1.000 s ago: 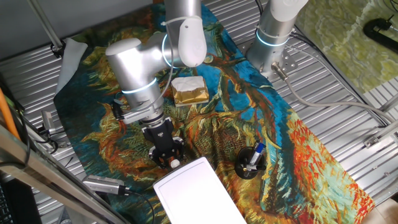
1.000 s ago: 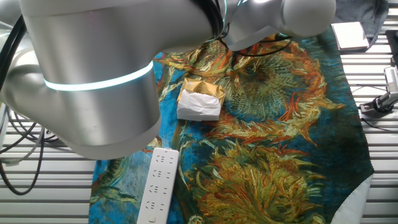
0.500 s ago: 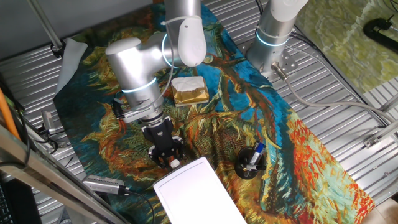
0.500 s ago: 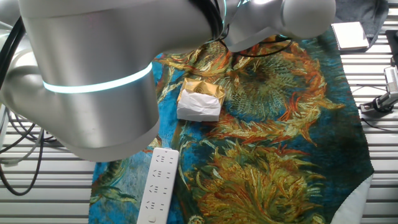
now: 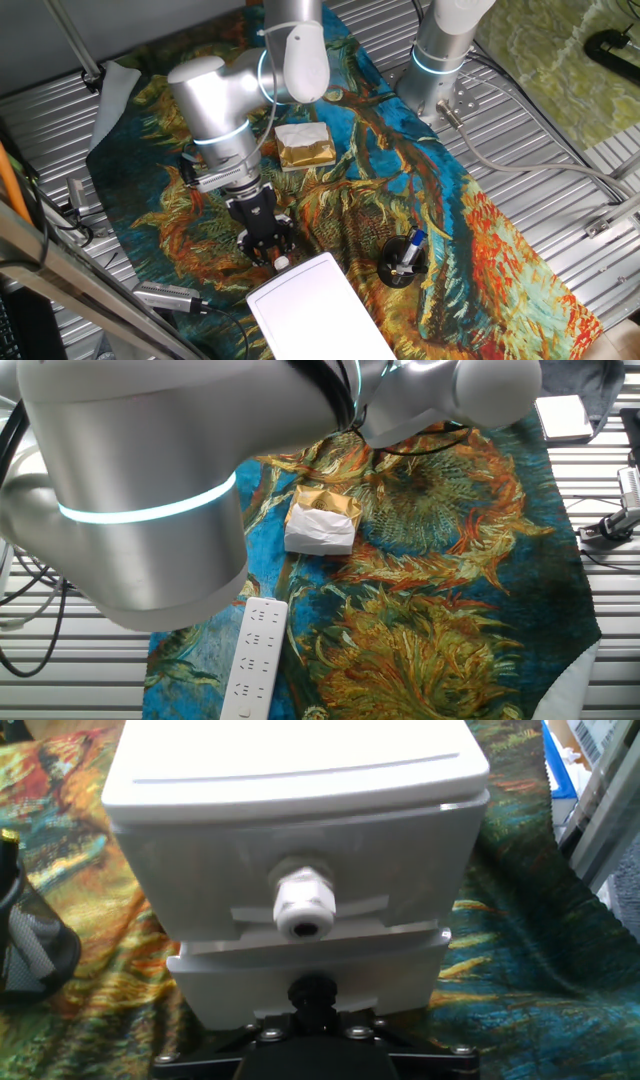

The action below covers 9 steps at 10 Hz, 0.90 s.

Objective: Grasp the handle and open the drawer

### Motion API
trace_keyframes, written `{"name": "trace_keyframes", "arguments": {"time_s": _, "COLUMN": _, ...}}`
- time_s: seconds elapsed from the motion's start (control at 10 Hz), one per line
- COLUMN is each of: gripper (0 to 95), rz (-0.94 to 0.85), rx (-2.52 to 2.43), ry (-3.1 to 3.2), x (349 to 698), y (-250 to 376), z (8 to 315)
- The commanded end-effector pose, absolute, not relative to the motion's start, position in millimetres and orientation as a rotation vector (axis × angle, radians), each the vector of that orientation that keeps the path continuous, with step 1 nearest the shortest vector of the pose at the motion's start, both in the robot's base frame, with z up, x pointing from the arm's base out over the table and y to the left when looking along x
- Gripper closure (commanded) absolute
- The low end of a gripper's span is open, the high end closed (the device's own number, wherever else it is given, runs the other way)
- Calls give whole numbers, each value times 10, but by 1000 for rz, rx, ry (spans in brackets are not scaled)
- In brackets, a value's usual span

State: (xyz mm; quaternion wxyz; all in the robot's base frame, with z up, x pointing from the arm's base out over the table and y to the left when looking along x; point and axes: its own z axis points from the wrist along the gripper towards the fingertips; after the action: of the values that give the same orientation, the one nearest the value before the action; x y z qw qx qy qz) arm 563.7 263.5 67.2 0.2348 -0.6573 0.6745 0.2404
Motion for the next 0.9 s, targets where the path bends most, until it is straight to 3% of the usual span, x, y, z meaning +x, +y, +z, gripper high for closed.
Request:
{"name": "trace_keyframes", "arguments": {"time_s": 0.1, "gripper": 950, "rz": 664, "rx": -1811, "ry": 1844, "x": 5628, "y": 2592, "z": 686}}
{"name": "trace_keyframes", "arguments": {"time_s": 0.9, "gripper": 950, "rz": 656, "rx": -1827, "ry": 1828, "x": 5611, "y": 2409, "z": 710}}
